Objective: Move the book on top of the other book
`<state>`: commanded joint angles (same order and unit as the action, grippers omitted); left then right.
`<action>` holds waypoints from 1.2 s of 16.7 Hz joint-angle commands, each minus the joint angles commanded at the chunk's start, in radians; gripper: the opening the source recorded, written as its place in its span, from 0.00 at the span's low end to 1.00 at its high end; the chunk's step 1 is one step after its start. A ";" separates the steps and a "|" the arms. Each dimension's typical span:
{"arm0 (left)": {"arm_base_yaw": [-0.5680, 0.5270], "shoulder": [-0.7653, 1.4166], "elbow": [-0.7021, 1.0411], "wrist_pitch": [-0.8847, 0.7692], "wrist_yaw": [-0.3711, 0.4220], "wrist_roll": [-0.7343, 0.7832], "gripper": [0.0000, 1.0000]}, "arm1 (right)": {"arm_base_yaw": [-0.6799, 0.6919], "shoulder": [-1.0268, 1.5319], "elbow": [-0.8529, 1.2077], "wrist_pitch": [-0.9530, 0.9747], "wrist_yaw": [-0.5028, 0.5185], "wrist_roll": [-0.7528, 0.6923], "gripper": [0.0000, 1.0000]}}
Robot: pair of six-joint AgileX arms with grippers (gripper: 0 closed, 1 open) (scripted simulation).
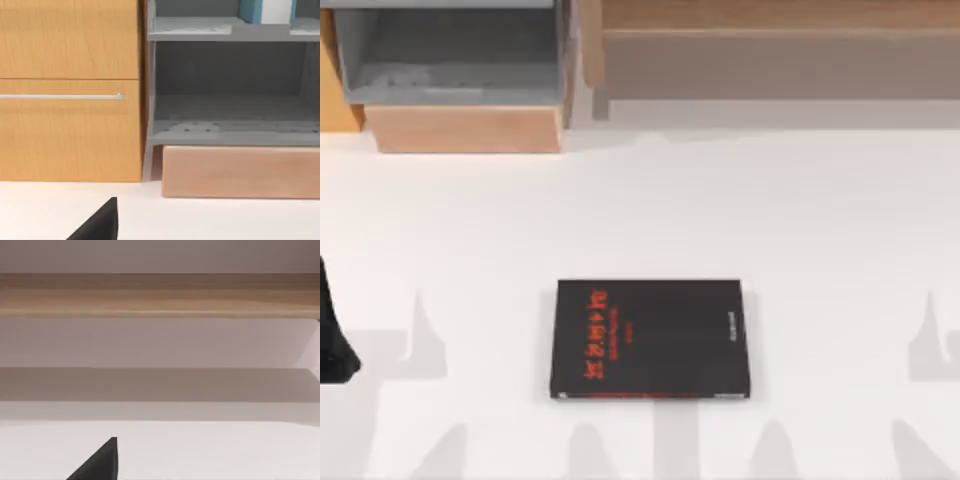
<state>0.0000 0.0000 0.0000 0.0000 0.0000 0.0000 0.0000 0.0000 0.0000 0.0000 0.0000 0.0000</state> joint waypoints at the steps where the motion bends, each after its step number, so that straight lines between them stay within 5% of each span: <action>1: 0.000 0.000 0.000 0.000 0.000 0.000 1.00 | 0.000 0.000 0.000 0.000 0.000 0.000 1.00; 8: -0.035 0.221 0.173 0.091 -0.028 -0.001 1.00 | 0.000 0.000 0.000 0.000 0.000 0.000 1.00; 20: -0.176 1.392 0.913 0.468 -0.146 -0.002 1.00 | 0.000 0.000 0.000 0.000 0.000 0.000 1.00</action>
<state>-0.1760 1.3923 0.9125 0.4677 -0.1463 -0.0021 0.0000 0.0000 0.0000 0.0000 0.0000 0.0000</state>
